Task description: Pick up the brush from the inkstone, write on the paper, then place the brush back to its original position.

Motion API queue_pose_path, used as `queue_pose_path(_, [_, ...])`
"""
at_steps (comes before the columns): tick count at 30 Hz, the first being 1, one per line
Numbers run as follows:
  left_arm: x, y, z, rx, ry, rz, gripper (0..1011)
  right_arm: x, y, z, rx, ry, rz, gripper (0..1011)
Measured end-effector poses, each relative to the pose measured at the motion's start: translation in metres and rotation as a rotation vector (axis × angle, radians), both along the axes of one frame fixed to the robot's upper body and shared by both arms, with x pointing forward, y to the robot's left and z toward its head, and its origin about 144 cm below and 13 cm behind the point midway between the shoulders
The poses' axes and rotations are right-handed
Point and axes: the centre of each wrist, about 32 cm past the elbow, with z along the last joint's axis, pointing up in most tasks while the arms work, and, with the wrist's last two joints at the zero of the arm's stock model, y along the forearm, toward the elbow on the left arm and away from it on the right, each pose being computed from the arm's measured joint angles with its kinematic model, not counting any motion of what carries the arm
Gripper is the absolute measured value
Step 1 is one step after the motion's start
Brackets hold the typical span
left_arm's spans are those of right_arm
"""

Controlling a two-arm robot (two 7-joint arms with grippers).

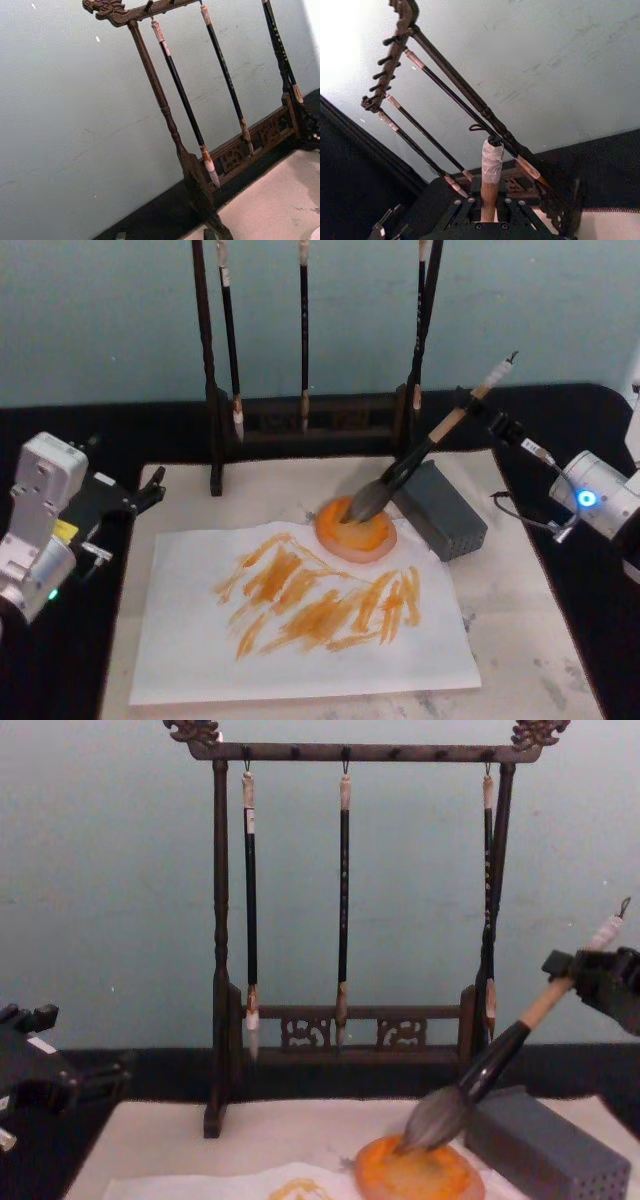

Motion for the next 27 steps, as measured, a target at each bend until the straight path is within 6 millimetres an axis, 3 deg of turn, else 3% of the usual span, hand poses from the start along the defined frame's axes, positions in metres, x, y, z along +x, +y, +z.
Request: queue_pose_path(27, [0.0000, 0.0000, 0.0000, 0.000, 0.000, 0.000, 1001, -0.0038, 0.0069, -0.0086, 0.007, 0.064, -0.017, 163])
